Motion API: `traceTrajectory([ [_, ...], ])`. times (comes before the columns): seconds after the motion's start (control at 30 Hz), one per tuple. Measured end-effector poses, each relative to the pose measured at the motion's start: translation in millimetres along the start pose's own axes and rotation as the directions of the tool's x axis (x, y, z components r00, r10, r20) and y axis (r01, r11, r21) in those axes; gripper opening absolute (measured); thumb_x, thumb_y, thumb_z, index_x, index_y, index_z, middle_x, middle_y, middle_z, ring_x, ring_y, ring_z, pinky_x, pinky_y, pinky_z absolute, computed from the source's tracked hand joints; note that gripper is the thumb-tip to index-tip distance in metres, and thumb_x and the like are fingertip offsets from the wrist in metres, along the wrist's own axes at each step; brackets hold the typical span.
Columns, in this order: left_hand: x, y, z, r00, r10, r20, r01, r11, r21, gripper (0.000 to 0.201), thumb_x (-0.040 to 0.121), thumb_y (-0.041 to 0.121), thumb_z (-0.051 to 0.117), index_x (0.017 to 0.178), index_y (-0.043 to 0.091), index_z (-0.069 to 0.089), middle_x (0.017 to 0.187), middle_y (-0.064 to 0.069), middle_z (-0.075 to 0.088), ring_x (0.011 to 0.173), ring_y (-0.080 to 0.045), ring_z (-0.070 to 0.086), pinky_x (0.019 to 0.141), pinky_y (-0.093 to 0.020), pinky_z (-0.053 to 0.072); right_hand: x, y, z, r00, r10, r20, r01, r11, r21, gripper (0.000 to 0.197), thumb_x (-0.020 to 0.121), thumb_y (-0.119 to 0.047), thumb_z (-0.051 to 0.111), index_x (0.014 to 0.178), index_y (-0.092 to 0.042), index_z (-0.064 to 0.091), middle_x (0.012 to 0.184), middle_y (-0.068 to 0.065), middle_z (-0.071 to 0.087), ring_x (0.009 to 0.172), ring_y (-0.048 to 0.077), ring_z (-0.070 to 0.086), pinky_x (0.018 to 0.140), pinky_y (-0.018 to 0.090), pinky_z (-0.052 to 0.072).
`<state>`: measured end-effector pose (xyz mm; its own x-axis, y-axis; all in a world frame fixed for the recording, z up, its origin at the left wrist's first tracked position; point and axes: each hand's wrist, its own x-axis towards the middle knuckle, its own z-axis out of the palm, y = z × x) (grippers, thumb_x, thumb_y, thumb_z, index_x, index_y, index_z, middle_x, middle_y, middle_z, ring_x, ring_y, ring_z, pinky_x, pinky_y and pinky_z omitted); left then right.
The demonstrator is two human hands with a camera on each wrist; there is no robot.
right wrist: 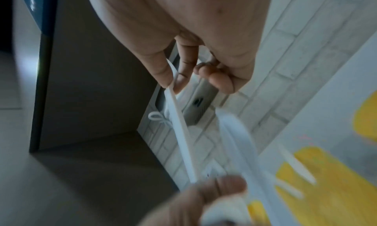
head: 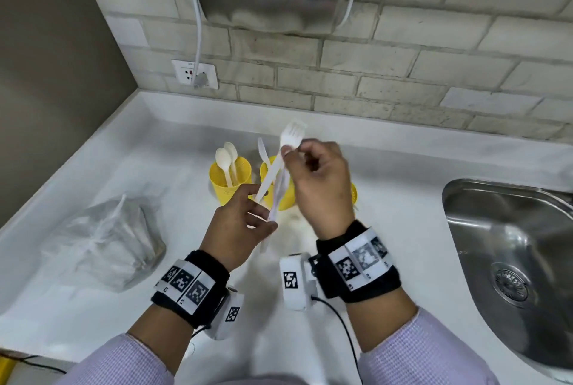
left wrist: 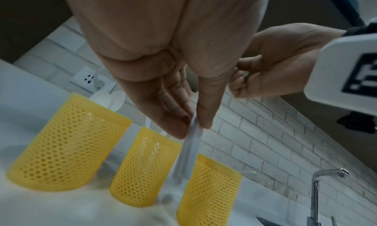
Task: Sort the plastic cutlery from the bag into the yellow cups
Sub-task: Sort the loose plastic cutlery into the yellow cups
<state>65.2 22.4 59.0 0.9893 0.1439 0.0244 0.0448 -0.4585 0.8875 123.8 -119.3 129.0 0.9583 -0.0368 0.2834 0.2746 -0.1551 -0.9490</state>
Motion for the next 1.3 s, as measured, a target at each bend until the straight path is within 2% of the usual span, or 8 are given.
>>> traceTrajectory([
  [0.23, 24.1, 9.4, -3.0, 1.0, -0.012, 0.009, 0.012, 0.999, 0.034, 0.018, 0.084, 0.009, 0.079, 0.097, 0.017, 0.07, 0.086, -0.004, 0.071, 0.069, -0.01, 0.068, 0.073, -0.026, 0.057, 47.4, 0.1, -76.6, 0.982, -0.068, -0.177, 0.073, 0.997, 0.017, 0.02, 0.091, -0.026, 0.068, 0.073, -0.025, 0.059, 0.069, 0.01, 0.057, 0.063, 0.023, 0.051, 0.062, 0.039, 0.045],
  [0.3, 32.9, 16.2, -6.3, 1.0, 0.016, -0.001, -0.016, 0.999, 0.047, 0.019, 0.085, 0.009, 0.079, 0.086, 0.024, 0.066, 0.083, 0.001, 0.071, 0.067, -0.005, 0.066, 0.07, -0.02, 0.056, 57.0, 20.9, -92.3, 0.984, -0.039, -0.172, 0.032, 0.999, -0.044, 0.026, 0.091, -0.027, 0.067, 0.074, -0.01, 0.058, 0.073, 0.024, 0.062, 0.063, 0.034, 0.051, 0.062, 0.044, 0.048],
  [0.4, 48.5, 23.9, -10.6, 0.999, 0.029, -0.026, -0.028, 0.999, 0.016, 0.018, 0.085, 0.01, 0.079, 0.091, 0.024, 0.069, 0.084, 0.005, 0.071, 0.068, -0.003, 0.069, 0.069, -0.02, 0.057, 63.1, 58.3, -102.5, 0.985, 0.056, -0.16, -0.082, 0.984, -0.157, 0.029, 0.084, -0.042, 0.066, 0.071, -0.017, 0.06, 0.075, 0.02, 0.068, 0.071, 0.043, 0.059, 0.067, 0.051, 0.053],
  [0.6, 80.2, 41.1, -10.7, 0.994, 0.088, -0.058, -0.086, 0.996, 0.038, 0.017, 0.084, 0.01, 0.079, 0.088, 0.023, 0.068, 0.077, 0.005, 0.071, 0.061, 0.0, 0.066, 0.062, -0.01, 0.048, 60.2, 111.1, -100.3, 0.982, 0.187, -0.026, -0.185, 0.924, -0.336, 0.023, 0.084, -0.033, 0.066, 0.07, -0.016, 0.067, 0.071, 0.005, 0.072, 0.069, 0.029, 0.066, 0.072, 0.049, 0.055],
  [0.73, 100.7, 43.9, -3.5, 0.994, 0.095, -0.057, -0.091, 0.993, 0.071, 0.013, 0.084, 0.015, 0.08, 0.091, 0.019, 0.071, 0.072, 0.011, 0.068, 0.061, -0.003, 0.067, 0.065, -0.016, 0.051, 55.3, 124.3, -93.3, 0.97, 0.245, 0.003, -0.221, 0.881, -0.417, 0.023, 0.094, -0.021, 0.067, 0.07, -0.021, 0.065, 0.078, -0.003, 0.064, 0.079, 0.021, 0.062, 0.077, 0.031, 0.044],
  [0.83, 114.5, 39.4, 5.2, 0.994, 0.094, -0.052, -0.088, 0.99, 0.11, 0.014, 0.083, 0.017, 0.081, 0.093, 0.021, 0.073, 0.077, 0.008, 0.07, 0.069, -0.012, 0.069, 0.071, -0.024, 0.057, 50.0, 128.7, -89.4, 0.968, 0.241, 0.064, -0.178, 0.848, -0.499, 0.015, 0.094, -0.023, 0.067, 0.086, -0.016, 0.078, 0.094, -0.001, 0.061, 0.1, 0.031, 0.063, 0.095, 0.04, 0.047],
  [1.07, 135.3, 22.0, 25.1, 0.997, 0.071, -0.001, -0.067, 0.935, 0.347, 0.018, 0.081, 0.022, 0.083, 0.089, 0.017, 0.067, 0.082, 0.007, 0.068, 0.075, -0.015, 0.063, 0.072, -0.024, 0.049, 38.8, 141.8, -91.1, 0.937, 0.336, 0.099, -0.258, 0.854, -0.451, 0.031, 0.073, -0.06, 0.057, 0.097, -0.044, 0.071, 0.119, -0.001, 0.06, 0.112, 0.031, 0.058, 0.102, 0.046, 0.049],
  [1.3, 135.6, 10.9, 37.2, 0.999, 0.036, 0.036, -0.047, 0.92, 0.389, 0.026, 0.081, 0.02, 0.081, 0.102, 0.013, 0.068, 0.092, 0.001, 0.071, 0.087, -0.023, 0.067, 0.078, -0.029, 0.053, 14.0, 138.4, -94.0, 0.932, 0.318, 0.171, -0.225, 0.881, -0.416, 0.033, 0.084, -0.038, 0.078, 0.114, -0.041, 0.065, 0.128, -0.004, 0.05, 0.127, 0.021, 0.05, 0.113, 0.042, 0.04],
])
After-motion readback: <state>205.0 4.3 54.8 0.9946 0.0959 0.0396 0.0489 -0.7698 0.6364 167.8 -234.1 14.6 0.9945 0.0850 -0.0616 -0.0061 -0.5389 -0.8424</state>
